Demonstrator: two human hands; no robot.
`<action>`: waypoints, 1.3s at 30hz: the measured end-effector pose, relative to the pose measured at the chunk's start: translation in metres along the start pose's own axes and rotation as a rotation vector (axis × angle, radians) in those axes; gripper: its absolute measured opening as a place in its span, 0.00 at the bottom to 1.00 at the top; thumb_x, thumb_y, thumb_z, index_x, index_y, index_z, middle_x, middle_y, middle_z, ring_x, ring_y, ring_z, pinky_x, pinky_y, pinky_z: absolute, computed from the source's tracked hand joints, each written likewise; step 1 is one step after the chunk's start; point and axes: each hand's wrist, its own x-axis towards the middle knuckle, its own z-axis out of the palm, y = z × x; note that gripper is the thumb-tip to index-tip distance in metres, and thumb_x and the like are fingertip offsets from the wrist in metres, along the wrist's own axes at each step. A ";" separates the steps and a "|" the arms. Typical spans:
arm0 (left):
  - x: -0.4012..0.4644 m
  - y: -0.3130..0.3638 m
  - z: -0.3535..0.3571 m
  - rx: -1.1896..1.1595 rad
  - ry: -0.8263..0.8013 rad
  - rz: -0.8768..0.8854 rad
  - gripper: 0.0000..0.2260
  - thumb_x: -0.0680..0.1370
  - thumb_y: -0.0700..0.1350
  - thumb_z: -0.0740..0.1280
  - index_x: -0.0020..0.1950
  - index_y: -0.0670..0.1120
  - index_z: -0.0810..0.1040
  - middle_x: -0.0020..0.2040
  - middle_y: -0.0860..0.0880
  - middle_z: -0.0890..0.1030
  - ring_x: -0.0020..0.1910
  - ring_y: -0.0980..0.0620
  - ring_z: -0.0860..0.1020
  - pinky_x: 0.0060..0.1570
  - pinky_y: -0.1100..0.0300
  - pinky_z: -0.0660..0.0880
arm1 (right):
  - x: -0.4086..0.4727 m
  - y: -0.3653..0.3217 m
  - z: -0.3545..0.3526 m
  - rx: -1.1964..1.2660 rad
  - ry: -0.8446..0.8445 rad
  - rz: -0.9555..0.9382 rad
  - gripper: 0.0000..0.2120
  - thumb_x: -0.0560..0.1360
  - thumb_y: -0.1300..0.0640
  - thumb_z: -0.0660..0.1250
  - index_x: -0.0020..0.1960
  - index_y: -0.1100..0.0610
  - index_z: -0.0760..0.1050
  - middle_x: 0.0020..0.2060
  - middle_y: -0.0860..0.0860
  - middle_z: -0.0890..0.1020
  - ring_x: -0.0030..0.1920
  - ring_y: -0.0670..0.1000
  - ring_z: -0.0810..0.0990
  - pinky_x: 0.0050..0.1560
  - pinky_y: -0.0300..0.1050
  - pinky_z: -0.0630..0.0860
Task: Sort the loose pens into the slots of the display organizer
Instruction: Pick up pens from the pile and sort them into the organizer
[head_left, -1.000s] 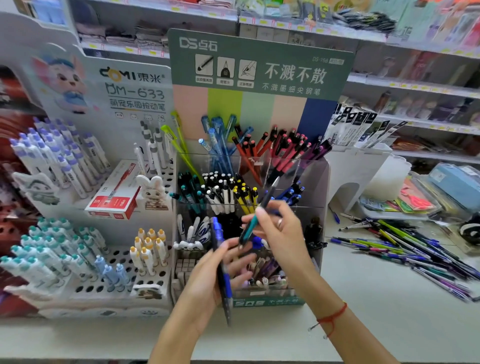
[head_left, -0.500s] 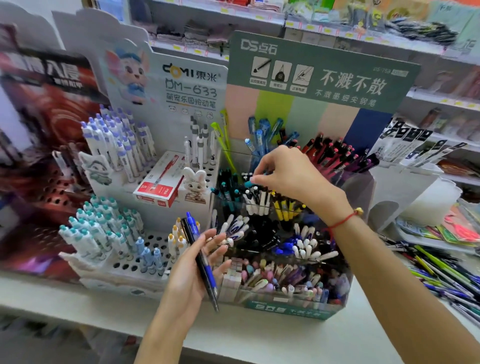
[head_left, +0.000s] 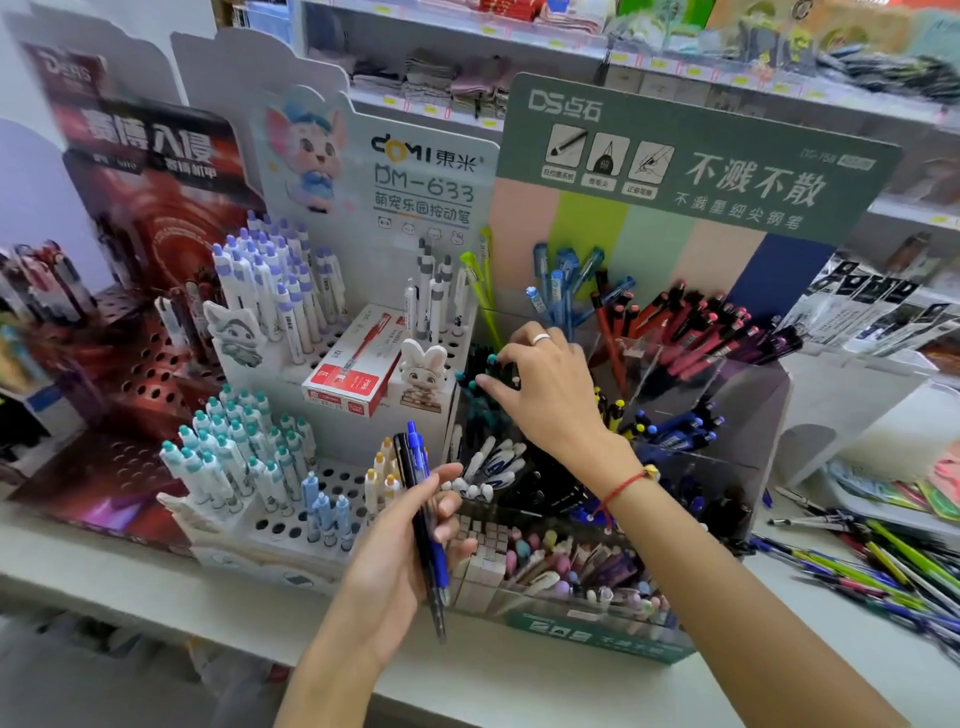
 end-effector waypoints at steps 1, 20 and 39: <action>0.000 -0.001 0.000 0.006 -0.003 0.000 0.18 0.75 0.46 0.61 0.61 0.40 0.75 0.32 0.51 0.70 0.27 0.57 0.69 0.33 0.60 0.77 | 0.000 0.000 -0.003 0.044 0.010 -0.005 0.15 0.76 0.47 0.68 0.57 0.56 0.79 0.53 0.52 0.78 0.56 0.55 0.72 0.53 0.49 0.66; 0.017 -0.031 0.043 0.301 -0.151 -0.161 0.10 0.80 0.41 0.61 0.56 0.40 0.79 0.44 0.45 0.84 0.39 0.50 0.83 0.36 0.59 0.80 | -0.091 0.008 -0.034 0.716 -0.099 0.321 0.08 0.76 0.50 0.68 0.44 0.53 0.81 0.40 0.44 0.78 0.42 0.40 0.75 0.45 0.35 0.70; 0.028 -0.047 0.050 0.080 0.051 0.000 0.15 0.84 0.47 0.48 0.56 0.43 0.73 0.33 0.51 0.65 0.28 0.56 0.61 0.34 0.60 0.61 | -0.153 0.075 -0.039 0.673 0.446 0.549 0.04 0.78 0.58 0.65 0.51 0.53 0.78 0.41 0.49 0.82 0.41 0.46 0.82 0.44 0.37 0.78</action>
